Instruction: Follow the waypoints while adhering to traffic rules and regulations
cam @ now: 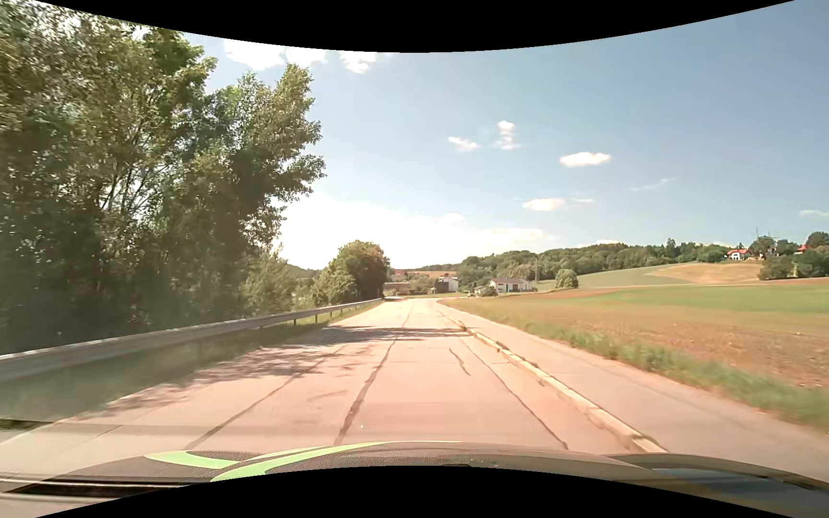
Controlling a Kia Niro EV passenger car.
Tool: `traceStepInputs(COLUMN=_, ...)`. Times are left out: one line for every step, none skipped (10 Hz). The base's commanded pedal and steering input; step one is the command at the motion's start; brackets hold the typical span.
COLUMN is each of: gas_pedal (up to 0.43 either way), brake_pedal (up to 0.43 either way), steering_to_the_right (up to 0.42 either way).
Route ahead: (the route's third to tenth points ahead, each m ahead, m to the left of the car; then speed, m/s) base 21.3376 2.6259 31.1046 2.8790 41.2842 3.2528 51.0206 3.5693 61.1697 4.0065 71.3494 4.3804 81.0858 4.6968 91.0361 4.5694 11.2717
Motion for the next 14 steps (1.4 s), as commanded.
traceStepInputs(gas_pedal=0.138, brake_pedal=0.0, steering_to_the_right=-0.002)
traceStepInputs(gas_pedal=0.138, brake_pedal=0.0, steering_to_the_right=-0.002)
traceStepInputs(gas_pedal=0.138, brake_pedal=0.0, steering_to_the_right=-0.001)
traceStepInputs(gas_pedal=0.138, brake_pedal=0.0, steering_to_the_right=0.0)
traceStepInputs(gas_pedal=0.138, brake_pedal=0.0, steering_to_the_right=0.002)
traceStepInputs(gas_pedal=0.138, brake_pedal=0.0, steering_to_the_right=0.0)
traceStepInputs(gas_pedal=0.13, brake_pedal=0.0, steering_to_the_right=-0.001)
traceStepInputs(gas_pedal=0.13, brake_pedal=0.0, steering_to_the_right=0.0)
traceStepInputs(gas_pedal=0.13, brake_pedal=0.0, steering_to_the_right=-0.001)
traceStepInputs(gas_pedal=0.13, brake_pedal=0.0, steering_to_the_right=-0.001)
traceStepInputs(gas_pedal=0.11, brake_pedal=0.0, steering_to_the_right=-0.001)
traceStepInputs(gas_pedal=0.11, brake_pedal=0.0, steering_to_the_right=-0.001)
traceStepInputs(gas_pedal=0.11, brake_pedal=0.0, steering_to_the_right=-0.001)
traceStepInputs(gas_pedal=0.11, brake_pedal=0.0, steering_to_the_right=-0.001)
